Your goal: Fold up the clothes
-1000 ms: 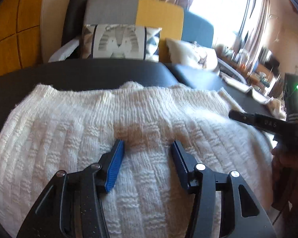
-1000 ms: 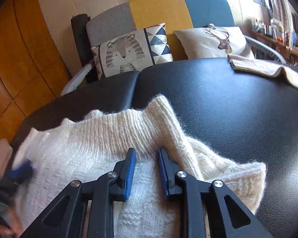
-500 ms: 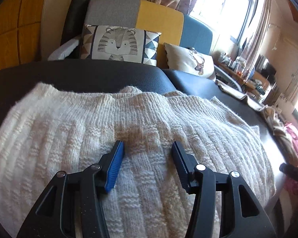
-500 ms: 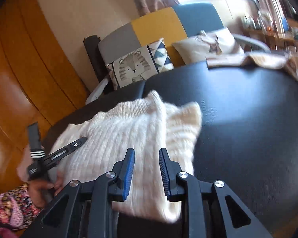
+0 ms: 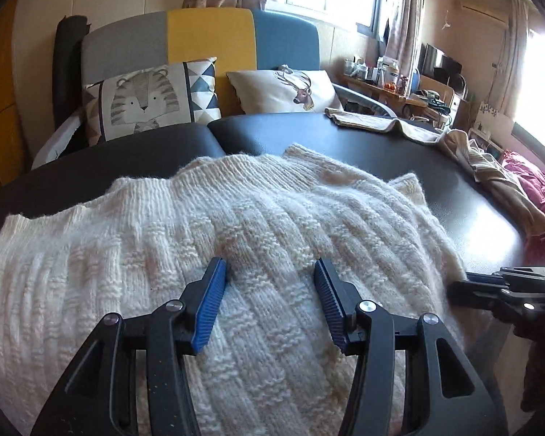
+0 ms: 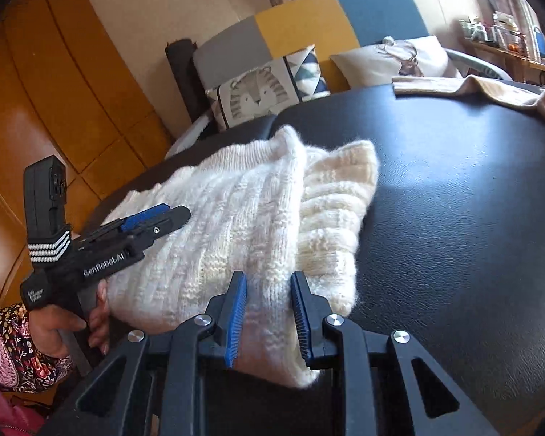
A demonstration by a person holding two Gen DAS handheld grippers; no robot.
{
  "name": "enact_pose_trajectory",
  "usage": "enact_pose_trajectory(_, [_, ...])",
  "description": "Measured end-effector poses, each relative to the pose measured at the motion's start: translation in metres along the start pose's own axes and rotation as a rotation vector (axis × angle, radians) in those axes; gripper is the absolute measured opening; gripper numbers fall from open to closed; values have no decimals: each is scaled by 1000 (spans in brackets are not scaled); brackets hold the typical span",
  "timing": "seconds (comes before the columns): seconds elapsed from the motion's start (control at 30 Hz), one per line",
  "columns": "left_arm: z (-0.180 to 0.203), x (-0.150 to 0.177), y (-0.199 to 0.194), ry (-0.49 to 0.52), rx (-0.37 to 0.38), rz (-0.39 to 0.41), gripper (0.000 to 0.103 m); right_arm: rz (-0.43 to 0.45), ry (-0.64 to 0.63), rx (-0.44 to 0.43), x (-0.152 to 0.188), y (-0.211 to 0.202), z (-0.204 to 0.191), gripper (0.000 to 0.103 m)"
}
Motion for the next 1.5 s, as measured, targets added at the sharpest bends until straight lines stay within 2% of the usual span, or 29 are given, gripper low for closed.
enact_pose_trajectory(0.03, [-1, 0, -1, -6, 4, -2, 54, -8, -13, 18, 0, 2, 0, 10])
enact_pose_trajectory(0.07, [-1, 0, -1, -11, 8, -4, 54, -4, -27, 39, 0, 1, -1, 7])
enact_pose_trajectory(0.23, [4, 2, 0, 7, -3, -13, 56, 52, 13, 121, 1, -15, 12, 5])
enact_pose_trajectory(0.3, [7, 4, 4, 23, -11, -27, 60, 52, 35, 136, 6, -14, 19, 4])
enact_pose_trajectory(0.4, [7, 5, 6, 23, -7, -30, 61, 42, 32, 133, 11, -10, 20, 4])
enact_pose_trajectory(0.5, [6, 6, 5, 11, 9, -25, 61, 65, 78, 56, -1, -19, 17, 8])
enact_pose_trajectory(0.57, [5, 6, 4, 4, 19, -20, 61, 129, 88, 11, -19, -31, 14, 28])
enact_pose_trajectory(0.63, [6, 6, 4, 5, 18, -16, 61, 152, 84, -12, -37, -31, 12, 28])
enact_pose_trajectory(0.7, [6, 6, 4, 8, 15, -11, 61, 127, 79, -11, -52, -17, 12, 28])
enact_pose_trajectory(0.8, [7, 6, 3, 9, 13, -6, 61, 51, 90, -10, -65, 16, 15, 28])
enact_pose_trajectory(0.9, [7, 6, 3, 12, 9, -2, 61, 1, 134, -67, -67, 41, 15, 28])
enact_pose_trajectory(0.93, [7, 6, 3, 14, 8, -1, 61, 5, 135, -87, -67, 44, 14, 26])
enact_pose_trajectory(1.0, [7, 7, 3, 17, 5, 1, 61, 7, 114, -95, -65, 48, 9, 13])
enact_pose_trajectory(1.1, [7, 7, 3, 15, 10, 5, 62, -8, 83, -21, -62, 50, 8, 6])
enact_pose_trajectory(1.27, [7, 6, 1, 8, 26, 13, 63, 130, 3, 193, -72, 17, 5, 5])
enact_pose_trajectory(1.37, [8, 6, 2, 7, 30, 11, 64, 90, -41, 294, -63, 28, 11, 5])
enact_pose_trajectory(1.4, [8, 6, 2, 6, 34, 11, 64, 76, -45, 313, -60, 31, 13, 5])
enact_pose_trajectory(1.5, [8, 7, 3, 2, 40, 9, 65, 79, 17, 262, -61, 30, 17, 8])
Point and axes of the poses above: each gripper's, at about its wrist camera, not at the fingertips, and y roughly the way its jaws point, z to its right, x to its underside, the point moved 9 cm from there along y, roughly the way its jaws point, and after that the axes turned 2 degrees about -z, right-handed, at the moved point
